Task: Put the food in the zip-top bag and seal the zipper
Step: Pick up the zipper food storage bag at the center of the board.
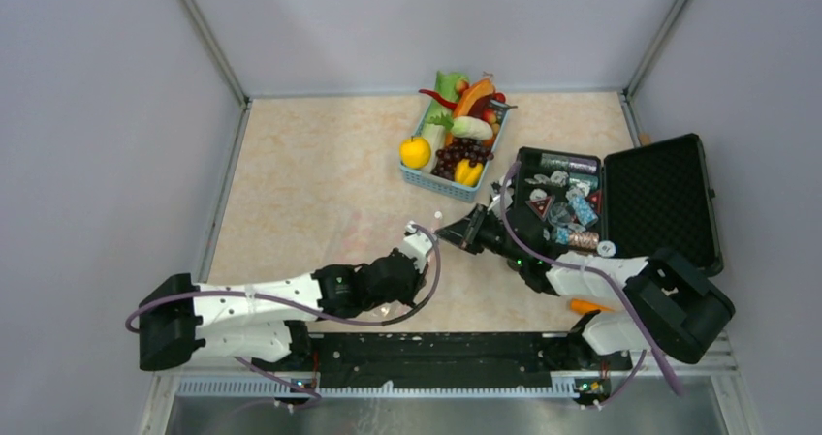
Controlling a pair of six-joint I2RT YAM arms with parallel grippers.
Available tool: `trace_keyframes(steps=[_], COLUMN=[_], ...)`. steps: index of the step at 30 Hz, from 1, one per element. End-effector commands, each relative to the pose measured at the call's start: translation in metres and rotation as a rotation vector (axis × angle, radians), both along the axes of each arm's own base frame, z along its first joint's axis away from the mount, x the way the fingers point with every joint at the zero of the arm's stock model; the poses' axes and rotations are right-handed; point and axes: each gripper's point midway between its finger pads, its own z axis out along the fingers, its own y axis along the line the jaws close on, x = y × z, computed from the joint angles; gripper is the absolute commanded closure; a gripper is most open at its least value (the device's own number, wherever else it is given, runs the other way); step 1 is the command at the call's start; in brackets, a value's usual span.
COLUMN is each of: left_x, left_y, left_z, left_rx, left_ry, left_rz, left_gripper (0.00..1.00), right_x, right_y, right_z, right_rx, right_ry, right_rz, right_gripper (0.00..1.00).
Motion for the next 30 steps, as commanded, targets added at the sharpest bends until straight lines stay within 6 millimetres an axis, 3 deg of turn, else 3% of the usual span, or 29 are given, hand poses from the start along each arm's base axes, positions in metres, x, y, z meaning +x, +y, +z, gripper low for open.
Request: trace_keyframes(steps=[1,7,9,10,14,17,20,23,26,27,28,29,30], left_x=[0.006,0.009,0.009,0.009,0.008,0.008,0.008,0.009,0.013,0.015,0.016,0.017,0.017], left_y=[-0.006,-0.001,-0.002,-0.002,-0.004,-0.005,-0.005,-0.003,0.002,0.004,0.005,0.006,0.005], left_z=[0.024,0.03,0.03,0.031,0.035,0.036,0.036,0.037,0.037,0.037,0.037,0.037,0.037], left_rx=[-0.091,-0.104,-0.108,-0.111,-0.132,-0.13,-0.129,-0.127,-0.113,-0.11,-0.103,-0.1,-0.098], left_ry=[-0.06,-0.078,-0.077,-0.078,-0.08,-0.081,-0.08,-0.085,-0.094,-0.098,-0.103,-0.104,-0.104], left_rz=[0.008,0.028,0.029,0.032,0.026,0.015,0.015,0.022,0.061,0.068,0.082,0.091,0.086], left_gripper=[1.0,1.0,1.0,1.0,1.0,1.0,1.0,1.0,1.0,0.96,0.79,0.71,0.68], right_x=[0.0,-0.007,-0.01,-0.011,-0.011,-0.011,-0.009,-0.007,-0.007,-0.007,-0.007,-0.007,-0.006], right_y=[0.0,-0.001,0.0,0.002,0.007,0.013,0.015,0.014,0.012,0.011,0.01,0.008,0.007], right_z=[0.019,0.026,0.026,0.026,0.018,0.019,0.024,0.024,0.024,0.024,0.023,0.023,0.023], right_rx=[-0.005,-0.002,0.001,0.003,-0.005,0.017,0.046,0.041,0.027,0.02,0.013,0.007,0.002], right_ry=[-0.073,-0.102,-0.096,-0.095,-0.056,-0.062,-0.065,-0.066,-0.071,-0.071,-0.067,-0.068,-0.069], right_rz=[-0.002,0.029,0.043,0.054,0.069,0.091,0.084,0.072,0.07,0.067,0.061,0.051,0.04], right_gripper=[1.0,0.99,0.68,0.57,0.48,0.56,0.82,1.0,1.0,1.0,1.0,1.0,1.0])
